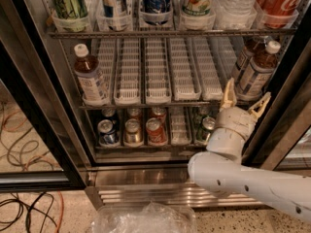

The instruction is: Pick blue plastic bottle from middle shelf of fridge

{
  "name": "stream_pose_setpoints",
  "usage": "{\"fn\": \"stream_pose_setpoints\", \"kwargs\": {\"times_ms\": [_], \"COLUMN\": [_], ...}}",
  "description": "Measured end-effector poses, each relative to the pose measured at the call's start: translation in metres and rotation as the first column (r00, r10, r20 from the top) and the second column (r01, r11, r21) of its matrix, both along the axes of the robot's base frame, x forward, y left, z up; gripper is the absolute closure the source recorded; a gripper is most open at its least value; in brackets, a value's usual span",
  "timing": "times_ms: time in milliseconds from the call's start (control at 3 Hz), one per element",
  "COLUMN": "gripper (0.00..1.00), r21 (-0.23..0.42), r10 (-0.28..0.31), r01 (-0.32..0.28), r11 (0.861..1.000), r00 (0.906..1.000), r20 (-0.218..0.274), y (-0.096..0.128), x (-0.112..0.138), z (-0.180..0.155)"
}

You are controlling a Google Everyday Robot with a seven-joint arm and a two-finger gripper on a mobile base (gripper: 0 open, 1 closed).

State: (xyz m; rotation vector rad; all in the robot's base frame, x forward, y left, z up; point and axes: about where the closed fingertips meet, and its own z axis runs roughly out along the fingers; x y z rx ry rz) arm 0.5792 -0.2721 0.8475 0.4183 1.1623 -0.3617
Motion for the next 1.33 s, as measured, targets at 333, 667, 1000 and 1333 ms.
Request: {"fn": "stream_pose_setpoints", "kwargs": {"times_ms": [333, 667, 1000, 1333], "gripper": [0.16, 0.17, 0.20, 0.30], "r21": [0.006, 0.008, 0.012, 0.018], "r10": [-0.016, -0.029, -0.048, -0.069], "r01": [0.016, 0.029, 0.048, 0.068], "r11": [1.000, 1.000, 0.999, 0.997], "r00": [0.9999, 0.9995, 0.9986, 0.9975], "r20": [0.007, 0.015, 0.023, 0.018], "y": [-0.003, -0.007, -0.013, -0.019], "x": [0.003, 0.009, 0.017, 0.021], "z": [0.001, 0.005, 0.009, 0.009]}}
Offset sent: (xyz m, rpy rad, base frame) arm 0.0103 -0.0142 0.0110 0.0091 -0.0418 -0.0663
